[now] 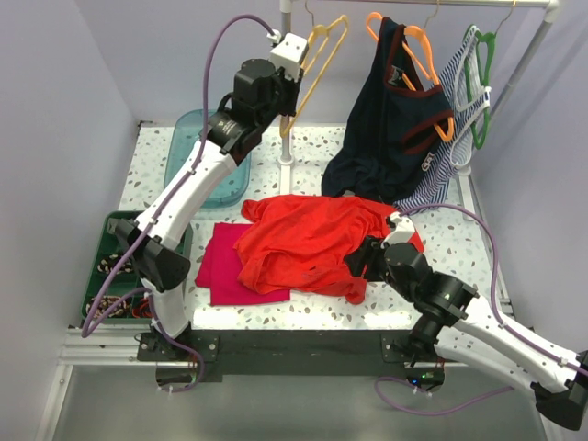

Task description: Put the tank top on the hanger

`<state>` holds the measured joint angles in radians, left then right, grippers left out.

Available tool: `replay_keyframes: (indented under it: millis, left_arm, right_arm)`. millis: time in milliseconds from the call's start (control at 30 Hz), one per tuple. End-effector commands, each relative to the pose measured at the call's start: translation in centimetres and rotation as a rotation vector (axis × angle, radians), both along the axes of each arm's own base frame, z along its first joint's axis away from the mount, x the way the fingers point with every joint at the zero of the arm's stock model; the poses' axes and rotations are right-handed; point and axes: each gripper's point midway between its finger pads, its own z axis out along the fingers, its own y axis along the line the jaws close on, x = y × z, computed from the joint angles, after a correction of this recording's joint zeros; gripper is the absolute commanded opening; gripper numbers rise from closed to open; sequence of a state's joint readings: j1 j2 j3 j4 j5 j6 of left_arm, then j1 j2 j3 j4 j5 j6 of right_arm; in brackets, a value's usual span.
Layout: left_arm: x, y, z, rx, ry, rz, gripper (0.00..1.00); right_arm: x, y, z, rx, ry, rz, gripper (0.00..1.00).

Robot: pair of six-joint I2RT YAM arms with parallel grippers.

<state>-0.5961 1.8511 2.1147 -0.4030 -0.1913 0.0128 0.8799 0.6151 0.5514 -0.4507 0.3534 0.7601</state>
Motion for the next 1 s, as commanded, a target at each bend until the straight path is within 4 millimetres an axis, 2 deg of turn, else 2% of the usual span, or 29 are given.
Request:
replay_keyframes:
  millis: [0,100,267,367,467,533,600,633,767,867,900,933,967]
  left_arm:
    - [0.6,0.8,1.6,0.000,-0.059,0.038,0.25]
    - [0.7,0.7,1.9,0.005,-0.069,0.037,0.16]
    - [0.8,0.4,2.3,0.007,-0.080,0.027,0.15]
    - [1.0,0.2,1.8,0.012,-0.072,0.024,0.18]
    - [1.3,0.0,1.3,0.008,-0.061,0.029,0.28]
    - [1.4,0.0,1.3,0.002,-0.061,0.030,0.28]
    - [1.4,-0.1,1.2,-0.004,-0.059,0.029,0.24]
    - [1.4,-0.2,1.5,-0.011,-0.064,0.026,0.17]
    - [1.0,-0.2,2.6,-0.039,-0.085,0.020,0.02]
    - [0.4,-0.1,4.4,-0.080,-0.128,0.003,0.00]
    - [0.2,-0.1,4.4,-0.085,-0.132,0.001,0.00]
    - [-0.2,0.2,5.9,-0.111,-0.166,0.001,0.00]
    - [-0.3,0.4,6.3,-0.125,-0.176,0.008,0.00]
  right_arm:
    - [0.2,0.1,0.9,0.025,-0.025,-0.010,0.58]
    - [0.2,0.0,1.0,0.025,-0.027,-0.010,0.58]
    - [0.3,0.0,1.1,0.022,-0.028,-0.011,0.58]
    - [0.2,0.0,1.1,0.018,-0.026,-0.010,0.58]
    - [0.2,-0.1,1.3,0.021,-0.030,-0.011,0.58]
    - [0.2,-0.1,1.3,0.020,-0.029,-0.011,0.58]
    - [0.2,-0.1,1.3,0.019,-0.029,-0.013,0.58]
    - [0.2,-0.1,1.3,0.017,-0.028,-0.011,0.58]
    - [0.2,-0.2,1.3,0.018,-0.029,-0.014,0.58]
    - [0.2,-0.3,1.3,0.012,-0.030,-0.015,0.58]
    - [0.3,-0.2,1.3,0.012,-0.031,-0.015,0.58]
    - [0.3,-0.2,1.4,0.011,-0.032,-0.014,0.58]
    - [0.3,-0.2,1.3,0.009,-0.031,-0.015,0.58]
